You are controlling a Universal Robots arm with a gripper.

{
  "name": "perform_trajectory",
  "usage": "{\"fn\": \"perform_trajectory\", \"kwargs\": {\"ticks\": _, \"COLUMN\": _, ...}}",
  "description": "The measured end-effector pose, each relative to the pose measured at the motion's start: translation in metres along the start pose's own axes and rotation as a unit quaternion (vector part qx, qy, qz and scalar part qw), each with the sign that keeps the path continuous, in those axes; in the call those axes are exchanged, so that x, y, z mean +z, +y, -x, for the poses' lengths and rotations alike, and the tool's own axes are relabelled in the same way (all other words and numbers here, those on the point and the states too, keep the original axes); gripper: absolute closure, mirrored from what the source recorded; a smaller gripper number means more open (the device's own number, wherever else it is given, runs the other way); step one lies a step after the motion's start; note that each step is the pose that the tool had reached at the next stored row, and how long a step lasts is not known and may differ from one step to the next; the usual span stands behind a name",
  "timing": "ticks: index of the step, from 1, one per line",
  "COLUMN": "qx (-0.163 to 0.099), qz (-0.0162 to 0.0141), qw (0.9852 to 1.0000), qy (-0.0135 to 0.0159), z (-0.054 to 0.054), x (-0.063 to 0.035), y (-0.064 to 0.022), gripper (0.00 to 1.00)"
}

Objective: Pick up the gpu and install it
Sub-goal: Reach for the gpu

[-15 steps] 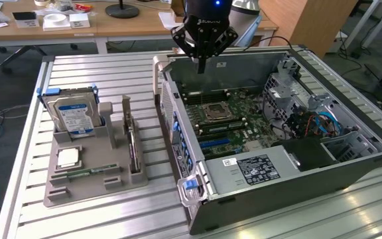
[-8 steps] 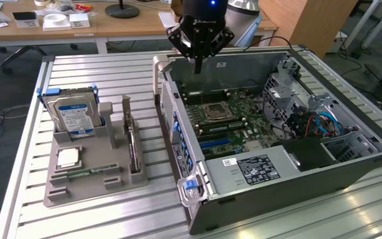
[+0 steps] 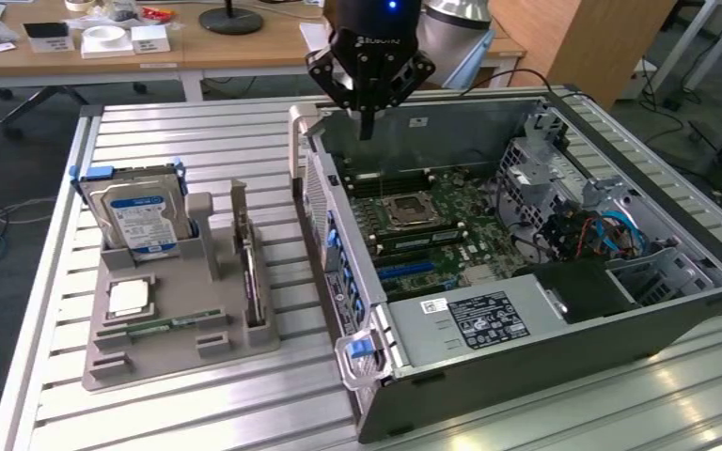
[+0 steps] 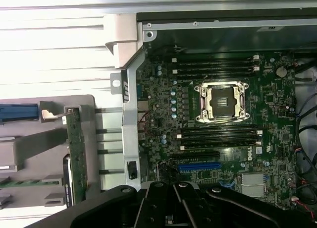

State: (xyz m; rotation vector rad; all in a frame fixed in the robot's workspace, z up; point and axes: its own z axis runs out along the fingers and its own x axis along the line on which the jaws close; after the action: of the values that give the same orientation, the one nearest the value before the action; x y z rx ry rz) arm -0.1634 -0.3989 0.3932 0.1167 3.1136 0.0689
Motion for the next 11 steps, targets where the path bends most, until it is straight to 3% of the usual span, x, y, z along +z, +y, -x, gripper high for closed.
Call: {"fn": "perform_trajectory", "kwargs": {"ticks": 11, "qx": 0.000, "qz": 0.0000, "qw": 1.0000, "qy": 0.0000, "z": -0.0105, "x": -0.0003, "y": -0.0008, "gripper": 0.89}}
